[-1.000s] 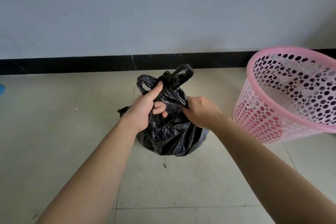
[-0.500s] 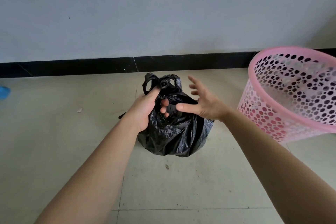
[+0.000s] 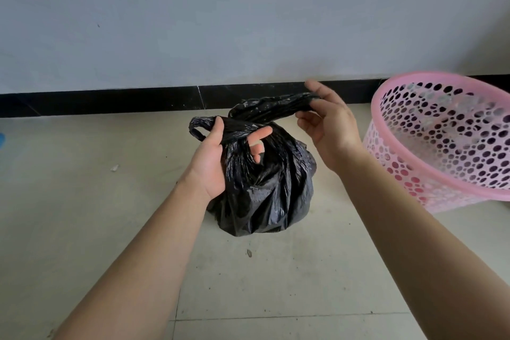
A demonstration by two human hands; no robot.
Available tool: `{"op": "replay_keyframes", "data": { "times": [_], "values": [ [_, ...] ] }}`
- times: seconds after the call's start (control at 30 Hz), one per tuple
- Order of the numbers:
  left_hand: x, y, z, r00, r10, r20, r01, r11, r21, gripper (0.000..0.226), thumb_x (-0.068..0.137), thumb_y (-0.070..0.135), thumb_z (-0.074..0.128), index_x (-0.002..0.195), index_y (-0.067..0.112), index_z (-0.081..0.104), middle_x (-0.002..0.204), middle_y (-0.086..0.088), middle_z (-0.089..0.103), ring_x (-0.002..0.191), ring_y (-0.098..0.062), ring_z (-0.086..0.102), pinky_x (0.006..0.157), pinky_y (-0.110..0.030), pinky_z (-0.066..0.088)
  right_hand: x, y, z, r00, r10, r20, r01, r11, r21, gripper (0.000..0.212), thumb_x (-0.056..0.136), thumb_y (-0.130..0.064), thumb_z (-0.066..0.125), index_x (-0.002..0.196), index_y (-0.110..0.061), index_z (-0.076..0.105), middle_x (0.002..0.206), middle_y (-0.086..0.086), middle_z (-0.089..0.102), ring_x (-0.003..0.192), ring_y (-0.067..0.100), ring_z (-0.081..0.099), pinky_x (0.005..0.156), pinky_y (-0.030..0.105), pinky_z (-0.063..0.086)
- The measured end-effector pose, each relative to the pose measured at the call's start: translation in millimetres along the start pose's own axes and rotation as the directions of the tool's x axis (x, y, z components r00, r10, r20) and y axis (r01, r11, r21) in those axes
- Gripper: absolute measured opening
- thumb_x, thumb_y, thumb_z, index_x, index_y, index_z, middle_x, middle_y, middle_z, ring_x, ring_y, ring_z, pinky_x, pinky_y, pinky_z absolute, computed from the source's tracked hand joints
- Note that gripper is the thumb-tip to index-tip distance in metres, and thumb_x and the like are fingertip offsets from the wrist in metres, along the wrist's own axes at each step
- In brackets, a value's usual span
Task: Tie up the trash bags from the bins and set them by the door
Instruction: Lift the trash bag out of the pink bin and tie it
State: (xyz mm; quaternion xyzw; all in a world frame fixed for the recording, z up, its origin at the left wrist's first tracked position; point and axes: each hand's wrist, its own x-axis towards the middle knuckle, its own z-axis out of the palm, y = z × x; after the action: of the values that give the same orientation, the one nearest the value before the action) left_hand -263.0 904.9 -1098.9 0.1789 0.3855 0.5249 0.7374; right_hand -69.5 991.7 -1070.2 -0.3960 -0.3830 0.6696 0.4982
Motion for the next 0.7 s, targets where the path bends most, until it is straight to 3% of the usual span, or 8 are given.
{"op": "replay_keyframes", "data": {
  "times": [0.07, 0.13, 0.23, 0.37, 0.47, 0.53, 0.6, 0.7],
  "values": [
    [3, 0, -3, 0.998, 0.066, 0.009, -0.065, 0.991, -0.116, 0.069, 0.102, 0.06, 0.027, 0.148, 0.01, 0.045, 0.132, -0.017, 0.063, 0.081, -0.019, 0.065, 0.071, -0.029, 0.053, -5, 1, -3, 0.993, 0.064, 0.097, -0.063, 0.998, -0.017, 0.033, 0.095, 0.007, 0.037, 0.088, -0.008, 0.065, 0.074, 0.01, 0.065, 0.064, 0.019, 0.061, 0.064, 0.025, 0.055],
    [5, 0, -6, 0.988, 0.155, -0.017, -0.155, 0.966, -0.205, 0.052, 0.105, 0.052, 0.029, 0.146, 0.024, 0.046, 0.136, -0.022, 0.059, 0.086, -0.024, 0.067, 0.067, -0.029, 0.053, -10, 2, -4, 0.947, 0.232, 0.222, -0.205, 0.969, -0.137, 0.032, 0.09, 0.011, 0.034, 0.078, -0.004, 0.061, 0.063, 0.013, 0.063, 0.055, 0.019, 0.063, 0.056, 0.023, 0.056],
    [2, 1, -4, 0.978, 0.204, -0.047, -0.209, 0.954, -0.214, 0.042, 0.106, 0.047, 0.031, 0.127, 0.027, 0.06, 0.132, -0.021, 0.063, 0.081, -0.026, 0.07, 0.065, -0.034, 0.057, -14, 15, -8, 0.814, 0.496, 0.301, -0.328, 0.821, -0.468, 0.031, 0.089, 0.013, 0.039, 0.08, -0.002, 0.064, 0.067, 0.016, 0.068, 0.059, 0.02, 0.07, 0.056, 0.023, 0.058],
    [-1, 3, -10, 0.979, 0.19, -0.067, -0.198, 0.97, -0.144, 0.037, 0.1, 0.049, 0.047, 0.09, 0.021, 0.068, 0.111, -0.014, 0.065, 0.065, -0.018, 0.053, 0.054, -0.024, 0.044, -14, 29, -20, 0.761, 0.544, 0.353, -0.334, 0.795, -0.506, 0.022, 0.088, 0.003, 0.054, 0.095, -0.003, 0.074, 0.094, 0.015, 0.075, 0.088, 0.023, 0.073, 0.085, 0.032, 0.06],
    [-4, 5, -18, 0.973, 0.217, -0.083, -0.224, 0.971, -0.08, 0.031, 0.091, 0.049, 0.062, 0.079, 0.021, 0.063, 0.091, -0.006, 0.061, 0.056, -0.014, 0.049, 0.053, -0.022, 0.042, -12, 28, -32, 0.725, 0.571, 0.385, -0.307, 0.769, -0.561, 0.02, 0.09, -0.006, 0.058, 0.101, -0.003, 0.075, 0.107, 0.013, 0.075, 0.101, 0.024, 0.072, 0.098, 0.036, 0.054],
    [-8, 7, -16, 0.978, 0.207, -0.036, -0.208, 0.977, -0.043, 0.023, 0.088, 0.04, 0.066, 0.077, 0.021, 0.067, 0.092, -0.005, 0.063, 0.056, -0.012, 0.053, 0.055, -0.023, 0.048, -10, 28, -34, 0.758, 0.541, 0.364, -0.223, 0.74, -0.635, 0.017, 0.092, -0.011, 0.06, 0.1, -0.005, 0.074, 0.104, 0.012, 0.076, 0.098, 0.023, 0.072, 0.094, 0.034, 0.054],
    [-10, 7, -10, 0.984, 0.176, -0.016, -0.176, 0.984, -0.004, 0.021, 0.089, 0.031, 0.062, 0.078, 0.018, 0.075, 0.09, -0.005, 0.065, 0.055, -0.011, 0.053, 0.051, -0.02, 0.049, -7, 28, -32, 0.859, 0.399, 0.321, -0.117, 0.763, -0.636, 0.01, 0.09, -0.013, 0.067, 0.098, -0.011, 0.072, 0.092, 0.006, 0.072, 0.084, 0.017, 0.066, 0.085, 0.036, 0.049],
    [-9, 4, -5, 0.991, 0.134, 0.002, -0.134, 0.991, 0.007, 0.012, 0.088, 0.015, 0.062, 0.096, 0.009, 0.069, 0.091, -0.009, 0.066, 0.056, -0.013, 0.055, 0.046, -0.019, 0.048, -2, 30, -27, 0.953, 0.174, 0.248, 0.008, 0.805, -0.593, 0.055, 0.081, -0.013, 0.078, 0.129, -0.025, 0.053, 0.121, 0.004, 0.057, 0.108, 0.016, 0.056, 0.097, 0.04, 0.046]
  ]
}}
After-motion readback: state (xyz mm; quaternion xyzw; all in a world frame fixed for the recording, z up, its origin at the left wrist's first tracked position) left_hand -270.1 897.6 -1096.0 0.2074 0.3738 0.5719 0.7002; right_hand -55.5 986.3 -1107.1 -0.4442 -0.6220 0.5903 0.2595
